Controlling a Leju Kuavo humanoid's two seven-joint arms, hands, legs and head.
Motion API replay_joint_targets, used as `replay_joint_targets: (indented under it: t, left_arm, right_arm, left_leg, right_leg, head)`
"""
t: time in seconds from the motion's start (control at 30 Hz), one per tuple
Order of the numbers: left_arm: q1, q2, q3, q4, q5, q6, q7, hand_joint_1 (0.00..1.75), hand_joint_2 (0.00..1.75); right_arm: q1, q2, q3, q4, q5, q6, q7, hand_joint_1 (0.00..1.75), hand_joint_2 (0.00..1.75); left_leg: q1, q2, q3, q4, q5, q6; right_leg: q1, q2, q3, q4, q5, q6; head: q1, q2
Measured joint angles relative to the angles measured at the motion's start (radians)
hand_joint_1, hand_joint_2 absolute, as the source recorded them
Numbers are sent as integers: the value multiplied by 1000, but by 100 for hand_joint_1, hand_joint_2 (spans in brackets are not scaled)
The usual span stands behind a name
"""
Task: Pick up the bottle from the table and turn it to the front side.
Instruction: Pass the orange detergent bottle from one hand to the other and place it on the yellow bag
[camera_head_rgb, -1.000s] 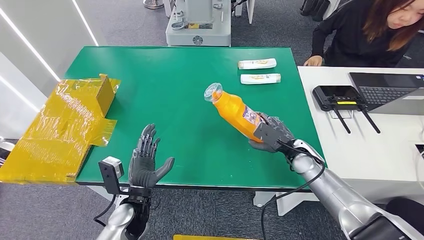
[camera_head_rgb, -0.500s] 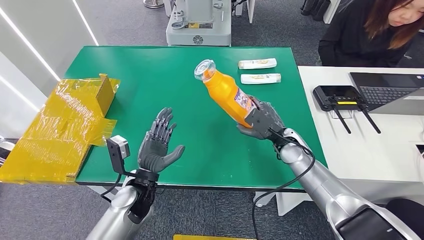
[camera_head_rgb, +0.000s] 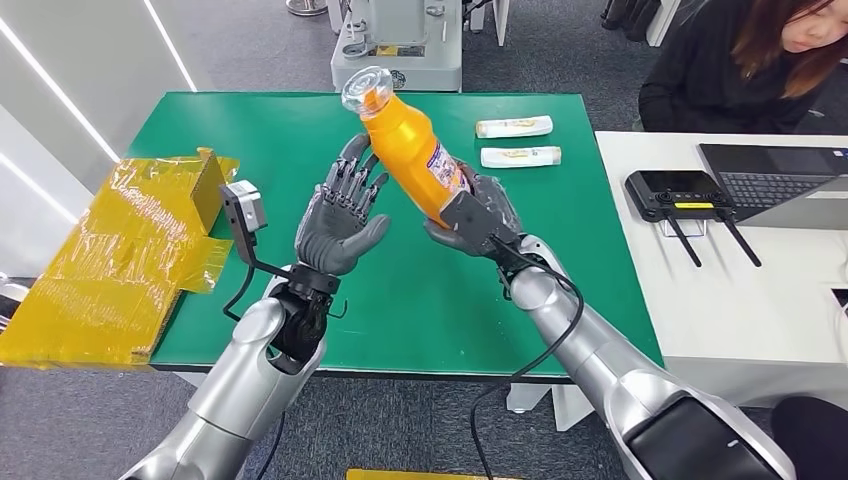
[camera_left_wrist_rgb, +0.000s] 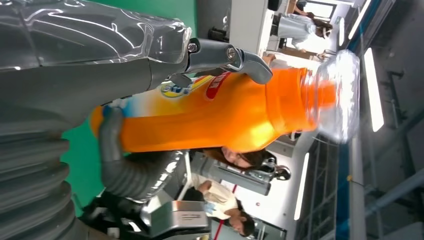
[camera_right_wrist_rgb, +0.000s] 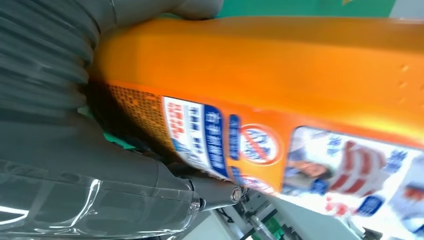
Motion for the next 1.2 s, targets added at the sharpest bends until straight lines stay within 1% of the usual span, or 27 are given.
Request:
replay_joint_targets:
  t: [0.1, 0.23, 0.53, 0.7, 0.83, 1.03, 1.2]
  left_arm:
    - [-27, -9, 1, 36, 37, -26, 10, 0, 175]
    - [-50, -14, 4, 78, 61, -44, 20, 0, 175]
    - [-82, -17, 5, 132, 65, -46, 24, 0, 175]
    - [-112, -35, 5, 172, 57, -38, 20, 0, 175]
    - [-116, -45, 4, 180, 9, 0, 0, 0, 175]
    - [-114, -52, -15, 181, -143, 130, -35, 0, 175]
    - [-115, -56, -15, 190, -193, 152, -42, 0, 175]
  right_arm:
    - [0, 29, 0, 11, 24, 0, 1, 175, 175]
    - [1, 50, 0, 23, 59, 1, 12, 175, 175]
    - [2, 70, 0, 40, 74, 2, 20, 175, 175]
    - [8, 89, 4, 51, 124, 2, 44, 175, 175]
    - [27, 100, 8, 52, 165, 6, 51, 175, 175]
    - [49, 103, 8, 57, 223, 32, 85, 175, 175]
    - [62, 104, 8, 56, 260, 73, 127, 175, 175]
  left_leg:
    - [0, 0, 0, 0, 0, 0]
    - [0, 0, 0, 0, 0, 0]
    - [0, 0, 0, 0, 0, 0]
    - [0, 0, 0, 0, 0, 0]
    - [0, -1, 0, 0, 0, 0]
    - [0, 0, 0, 0, 0, 0]
    - [0, 0, 0, 0, 0, 0]
  right_leg:
    - [0, 0, 0, 0, 0, 0]
    - [0, 0, 0, 0, 0, 0]
    - [0, 0, 0, 0, 0, 0]
    - [0, 0, 0, 0, 0, 0]
    - [0, 0, 0, 0, 0, 0]
    - [0, 0, -1, 0, 0, 0]
    - [0, 0, -1, 0, 0, 0]
  head:
    - [0, 0]
    - [0, 0]
    - [0, 0]
    - [0, 0]
    - [0, 0]
    - [0, 0]
    - [0, 0]
